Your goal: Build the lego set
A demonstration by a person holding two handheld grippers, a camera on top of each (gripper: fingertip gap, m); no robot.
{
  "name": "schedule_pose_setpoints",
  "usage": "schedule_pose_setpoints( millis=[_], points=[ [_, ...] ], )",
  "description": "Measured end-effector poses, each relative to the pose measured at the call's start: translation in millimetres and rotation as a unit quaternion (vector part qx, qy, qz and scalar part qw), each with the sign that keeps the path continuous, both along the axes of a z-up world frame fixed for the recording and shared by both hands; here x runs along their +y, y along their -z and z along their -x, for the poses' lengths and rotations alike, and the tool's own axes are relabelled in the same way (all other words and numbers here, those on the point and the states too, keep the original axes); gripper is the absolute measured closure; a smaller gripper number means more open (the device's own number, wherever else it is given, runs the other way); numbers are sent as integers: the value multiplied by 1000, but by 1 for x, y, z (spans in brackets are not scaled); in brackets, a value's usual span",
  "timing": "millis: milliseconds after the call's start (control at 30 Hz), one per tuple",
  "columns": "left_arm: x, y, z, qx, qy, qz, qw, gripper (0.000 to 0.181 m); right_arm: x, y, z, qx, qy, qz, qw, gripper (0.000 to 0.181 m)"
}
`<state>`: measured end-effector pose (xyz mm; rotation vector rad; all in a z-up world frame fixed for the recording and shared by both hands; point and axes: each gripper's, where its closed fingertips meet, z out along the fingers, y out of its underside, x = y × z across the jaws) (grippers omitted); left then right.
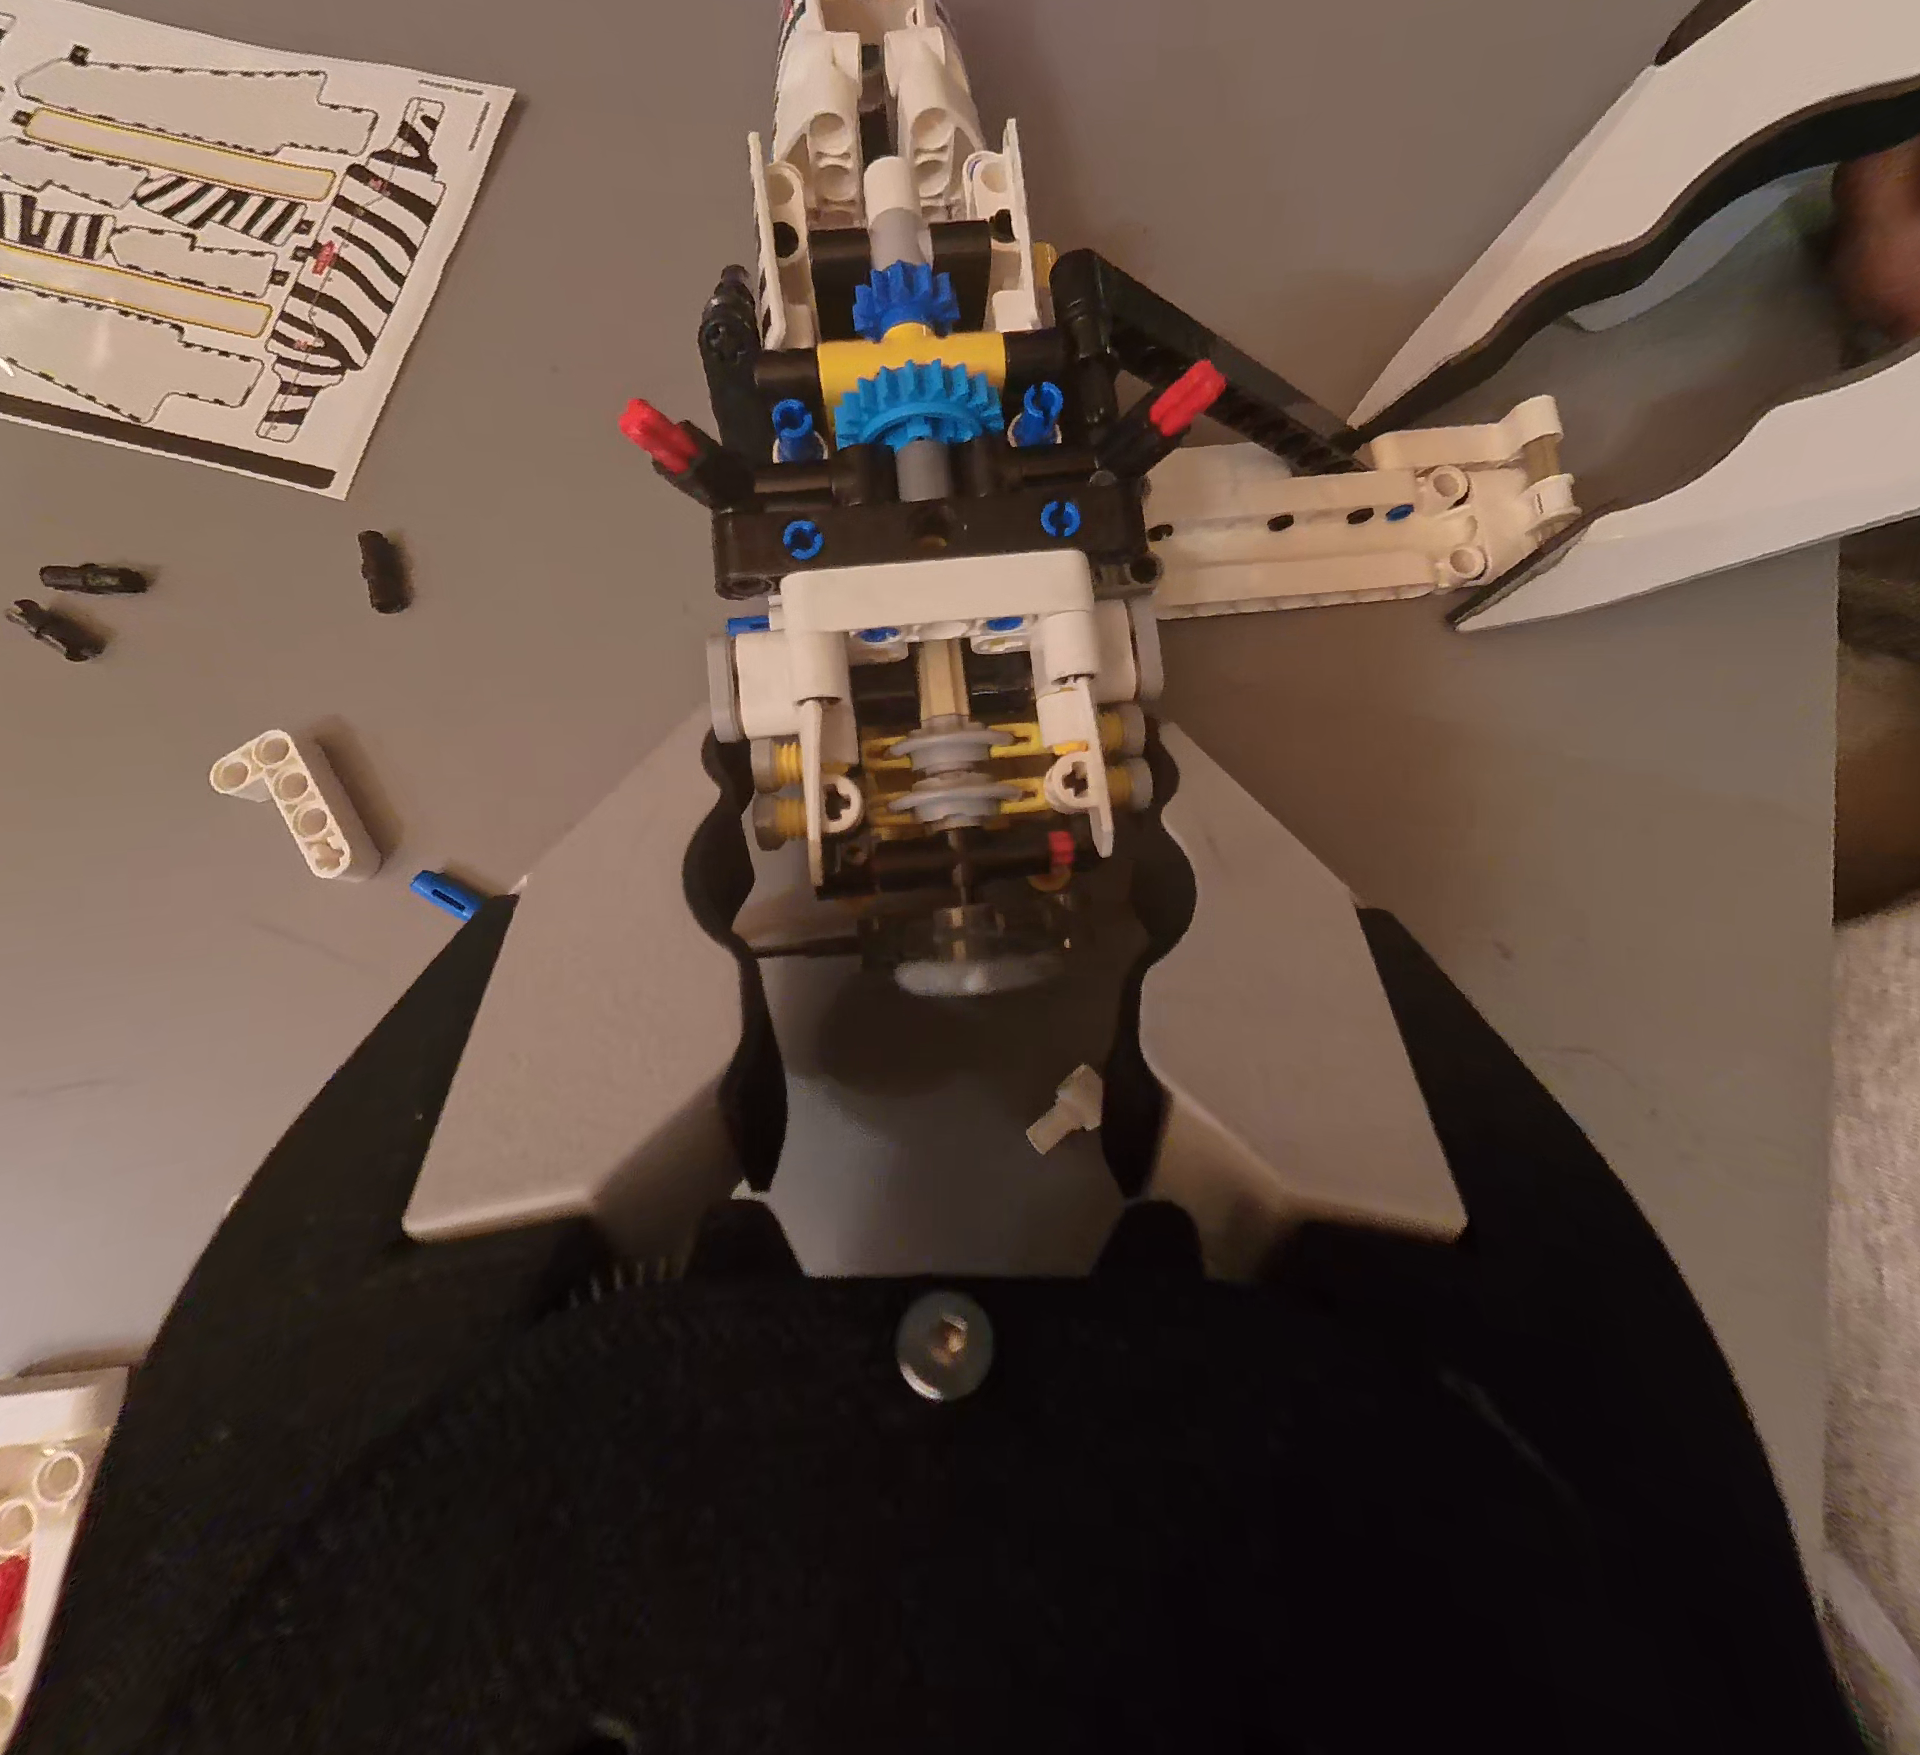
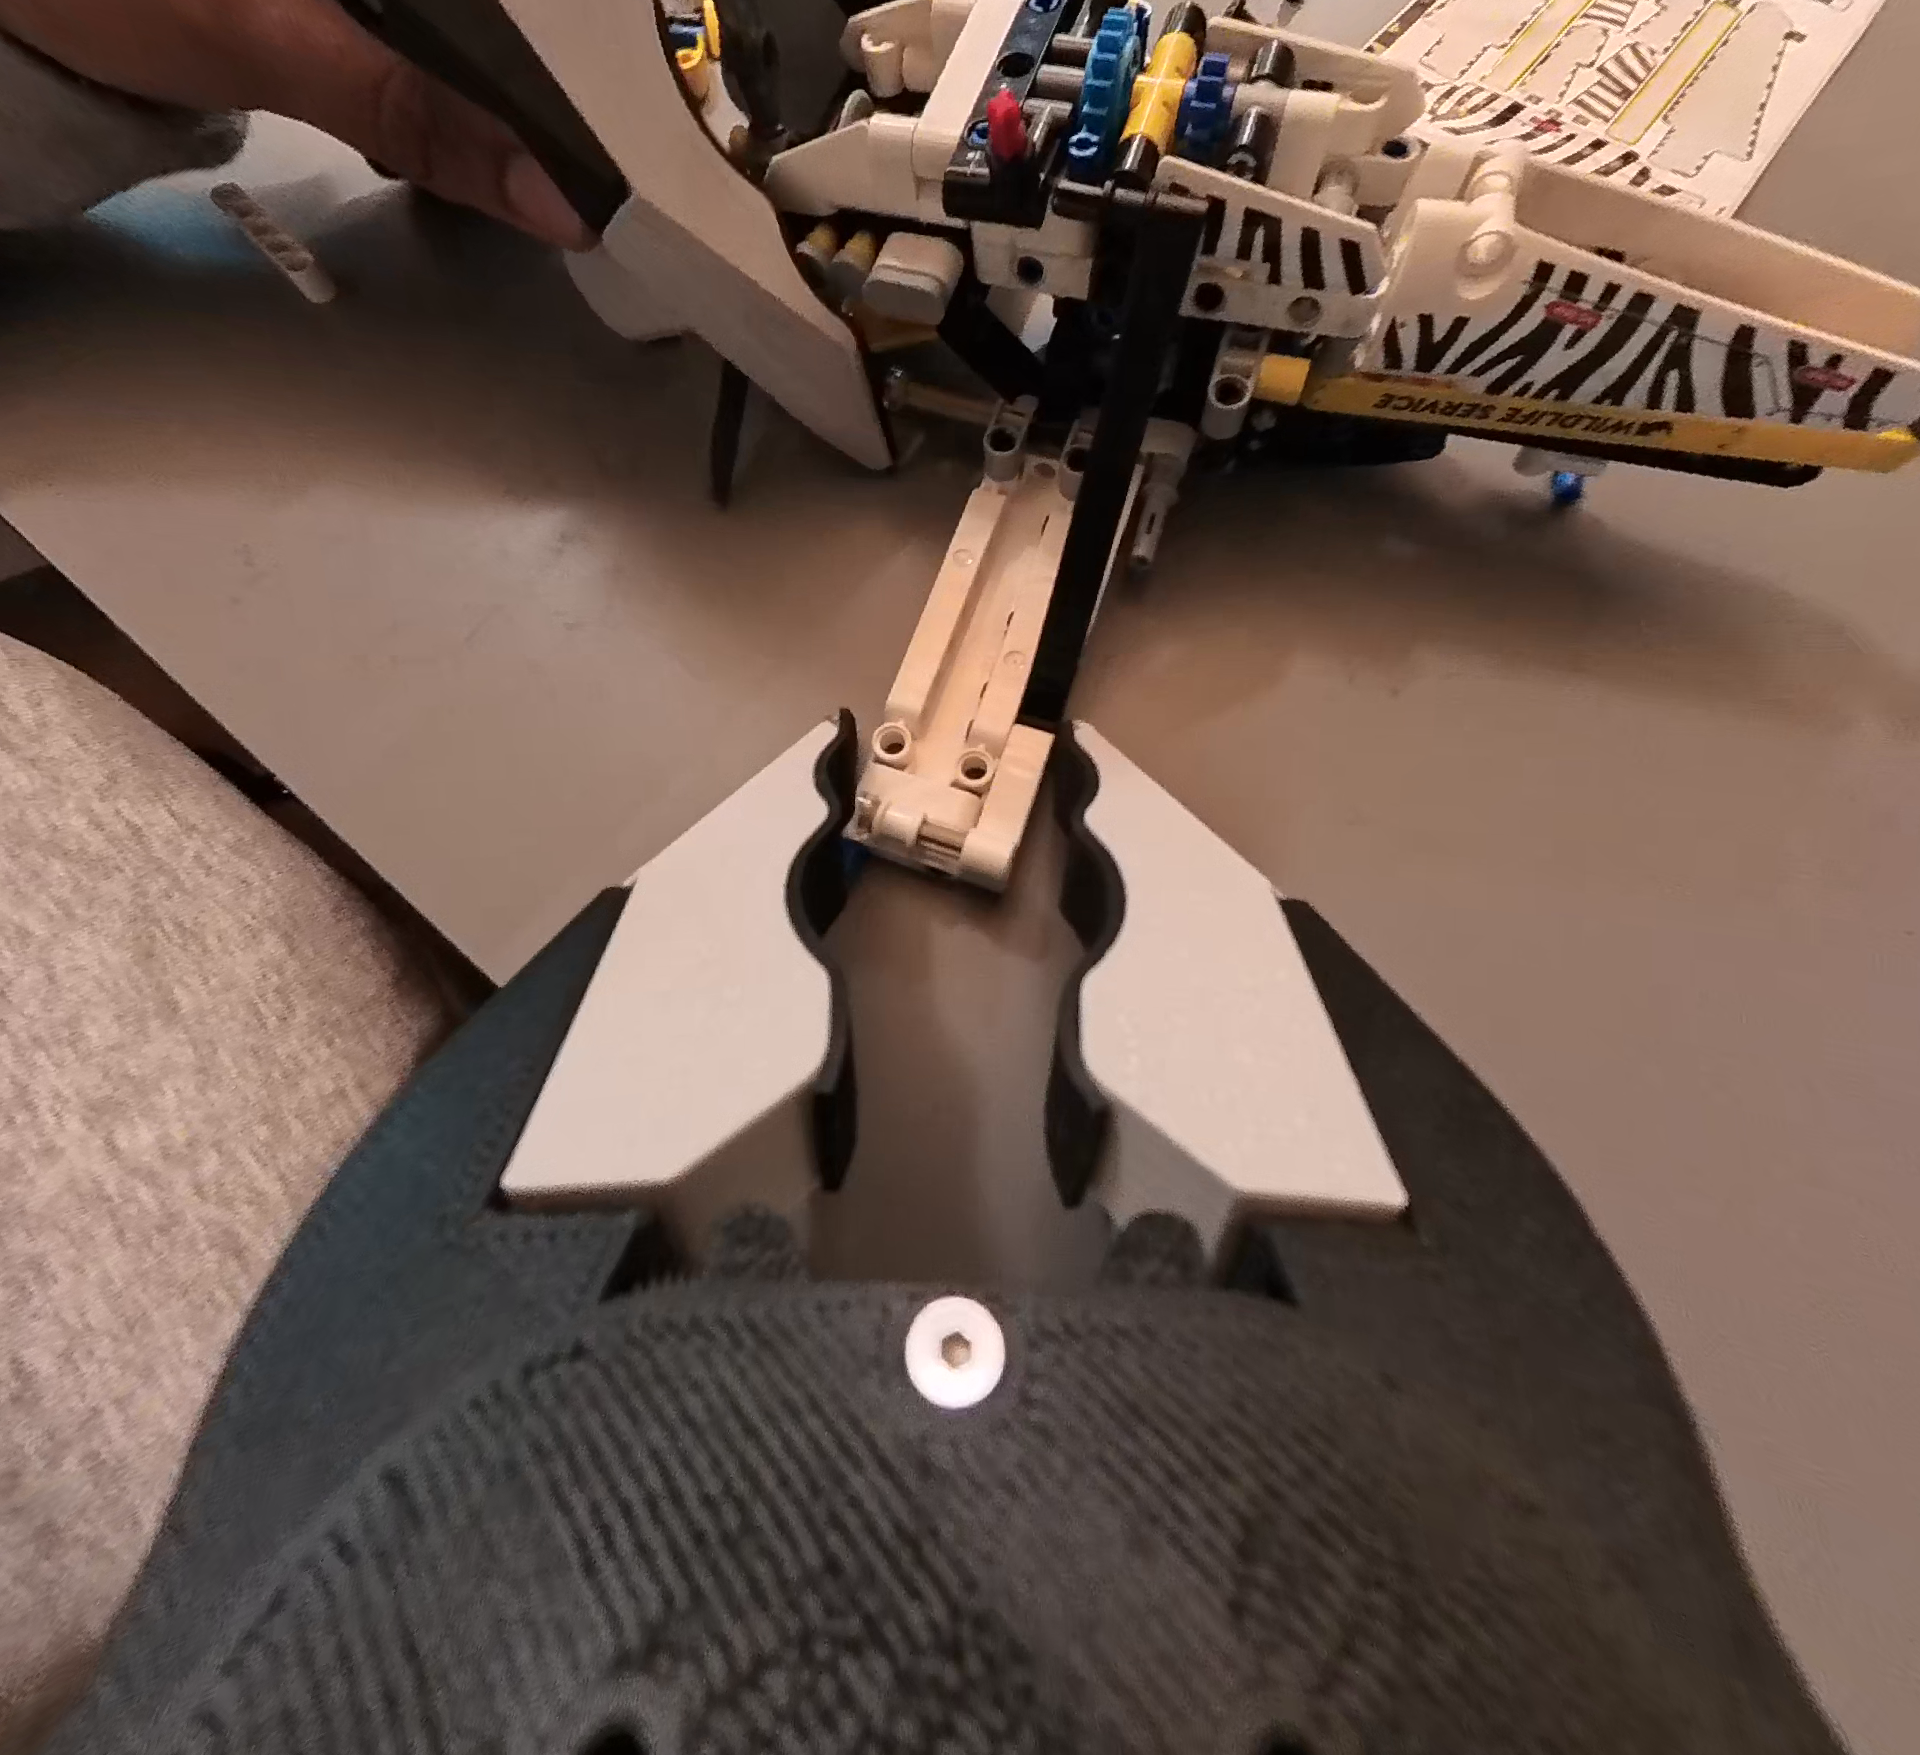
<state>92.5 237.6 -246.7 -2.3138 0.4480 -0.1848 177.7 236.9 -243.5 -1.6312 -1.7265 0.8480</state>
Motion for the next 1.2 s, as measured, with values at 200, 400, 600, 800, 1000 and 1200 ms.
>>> schedule_pose_setpoints(
  millis=[200, 400, 600, 800, 1000, 1200],
  points=[
    [-5, 1, -10, -6, 30, 9, 1000, 109, 1, -4, 4, 11, -4, 15, 1000, 129],
    [-7, 1, -23, -13, 45, 16, 999, 109, 20, -14, 10, 33, 48, -31, 998, 109],
    [-7, -1, -36, -56, 0, 35, 998, 101, 19, -13, 19, 49, 135, -37, 989, 102],
    [-20, -8, -52, -110, 6, 34, 993, 101, 25, -16, 19, 60, 147, -74, 985, 108],
    [-21, -10, -50, -132, -1, 37, 991, 109, 18, -15, 21, 55, 109, -40, 992, 111],
    [-22, -11, -52, -143, 1, 38, 989, 109, 14, -14, 20, 56, 93, -44, 993, 107]
  ],
)
